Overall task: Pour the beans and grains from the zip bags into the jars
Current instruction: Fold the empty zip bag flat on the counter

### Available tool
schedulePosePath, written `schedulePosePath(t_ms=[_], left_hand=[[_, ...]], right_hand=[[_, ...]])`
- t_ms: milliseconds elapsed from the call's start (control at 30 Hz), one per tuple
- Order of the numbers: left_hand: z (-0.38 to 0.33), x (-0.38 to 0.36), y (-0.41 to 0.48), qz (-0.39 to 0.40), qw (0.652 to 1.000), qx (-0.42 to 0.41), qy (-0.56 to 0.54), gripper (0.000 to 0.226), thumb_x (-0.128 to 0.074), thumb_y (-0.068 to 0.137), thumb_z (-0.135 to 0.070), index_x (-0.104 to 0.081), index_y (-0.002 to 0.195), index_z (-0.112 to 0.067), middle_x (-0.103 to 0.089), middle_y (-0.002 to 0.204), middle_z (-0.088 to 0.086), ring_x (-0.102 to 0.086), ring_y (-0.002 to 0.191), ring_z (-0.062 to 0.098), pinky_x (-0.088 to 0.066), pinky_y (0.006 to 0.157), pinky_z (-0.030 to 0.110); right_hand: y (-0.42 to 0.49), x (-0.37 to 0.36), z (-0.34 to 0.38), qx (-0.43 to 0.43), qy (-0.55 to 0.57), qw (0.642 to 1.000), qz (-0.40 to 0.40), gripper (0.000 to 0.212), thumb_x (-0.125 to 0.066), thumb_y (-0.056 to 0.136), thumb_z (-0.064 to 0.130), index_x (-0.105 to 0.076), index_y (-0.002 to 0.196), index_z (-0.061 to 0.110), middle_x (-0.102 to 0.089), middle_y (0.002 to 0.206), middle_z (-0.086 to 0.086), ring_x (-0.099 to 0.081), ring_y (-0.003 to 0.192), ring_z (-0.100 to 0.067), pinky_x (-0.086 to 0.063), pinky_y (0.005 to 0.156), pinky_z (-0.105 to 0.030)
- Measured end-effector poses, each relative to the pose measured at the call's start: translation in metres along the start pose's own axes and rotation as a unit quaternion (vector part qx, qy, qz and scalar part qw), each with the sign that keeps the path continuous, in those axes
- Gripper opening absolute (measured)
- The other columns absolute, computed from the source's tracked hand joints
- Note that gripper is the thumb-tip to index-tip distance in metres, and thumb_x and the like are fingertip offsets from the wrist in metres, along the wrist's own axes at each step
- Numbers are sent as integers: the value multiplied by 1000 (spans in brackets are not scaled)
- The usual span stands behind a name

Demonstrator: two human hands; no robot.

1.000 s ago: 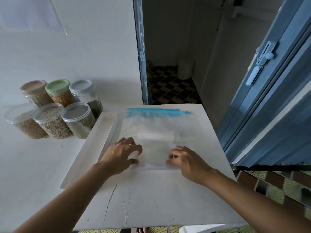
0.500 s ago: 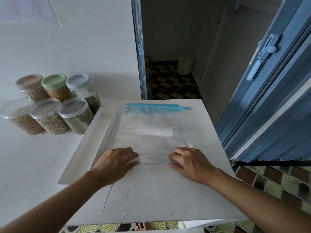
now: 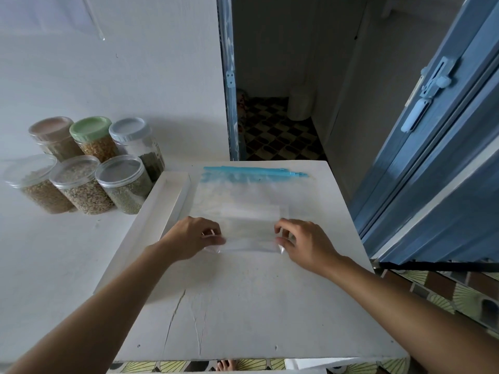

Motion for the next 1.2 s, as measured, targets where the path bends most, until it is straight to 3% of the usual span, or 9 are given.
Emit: schedulePosePath(t_ms=[167, 333, 500, 567, 633, 733, 867, 1100, 1200], left_hand=[[8, 0, 7, -4, 1000, 24, -2, 35, -72, 84, -59, -70, 94, -26, -69, 90, -6, -63, 80, 13, -56, 77, 36], [-4, 4, -7, -118, 992, 0, 52, 32, -81, 78, -55, -67, 93, -30, -56, 92, -10, -58, 75, 15, -48, 62, 31], [-21, 4, -16, -204, 966, -106, 120, 12, -89, 76, -36, -79, 81, -31, -70, 82, -12, -61, 76, 17, -42, 68, 32], [-25, -2, -19, -206, 960, -145, 124, 5, -80, 82, -26, -79, 79, -30, -72, 79, -11, -64, 71, 18, -46, 66, 31], [-24, -8, -24, -206, 958, -155, 125, 17, -65, 88, -22, -79, 83, -31, -72, 82, -11, -65, 71, 20, -51, 62, 32], [-17, -11, -34, -197, 966, -138, 94, 28, -49, 98, -33, -77, 98, -32, -71, 96, -13, -65, 83, 17, -54, 53, 31], [-9, -12, -37, -178, 974, -122, 70, 20, -67, 94, -47, -72, 106, -33, -69, 103, -15, -63, 90, 16, -56, 62, 30], [1, -1, -20, -163, 984, -66, -27, 41, -55, 93, -55, -78, 102, -22, -76, 95, -10, -71, 88, 17, -57, 77, 33], [4, 2, -12, -140, 989, -38, -37, 33, -61, 95, -53, -78, 98, -26, -75, 89, -15, -70, 84, 14, -53, 75, 29]], right_hand=[[2, -3, 7, 45, -70, 996, -15, 3, -66, 89, 21, -64, 86, 20, -58, 81, 3, -56, 68, -24, -46, 54, -33], [2, -6, 9, 87, -155, 983, -47, 11, -76, 83, 21, -72, 73, 21, -61, 75, 5, -56, 79, -23, -35, 63, -33], [5, -10, 14, 141, -150, 978, -41, 15, -69, 81, 6, -71, 72, 18, -60, 76, 3, -53, 74, -23, -31, 63, -33], [4, -14, 13, 152, -141, 978, -31, 17, -63, 77, 0, -68, 71, 15, -59, 72, 1, -51, 68, -24, -35, 59, -33], [1, -14, 10, 155, -134, 978, -22, 16, -64, 79, -1, -69, 77, 14, -58, 72, -1, -52, 68, -25, -42, 58, -32], [-5, -11, 0, 160, -99, 982, -12, 10, -64, 90, 7, -72, 90, 12, -64, 81, -1, -57, 75, -25, -50, 63, -35], [-13, -2, -13, 147, -49, 988, 16, 25, -69, 95, 36, -75, 99, 11, -69, 99, 2, -62, 91, -19, -52, 79, -31], [-4, 3, -17, 83, 2, 996, -24, 14, -70, 96, 23, -74, 94, 10, -68, 90, 3, -62, 84, -13, -48, 76, -22], [2, 6, -21, 52, 10, 998, -25, 12, -70, 96, 18, -70, 88, 10, -66, 80, 2, -60, 72, -15, -50, 66, -30]])
Point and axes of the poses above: each hand's wrist, its own y-axis towards the middle knuckle, its own x-axis out of the back of the hand, z = x × y, the point moved 6 cm from there along y, towards the middle knuckle
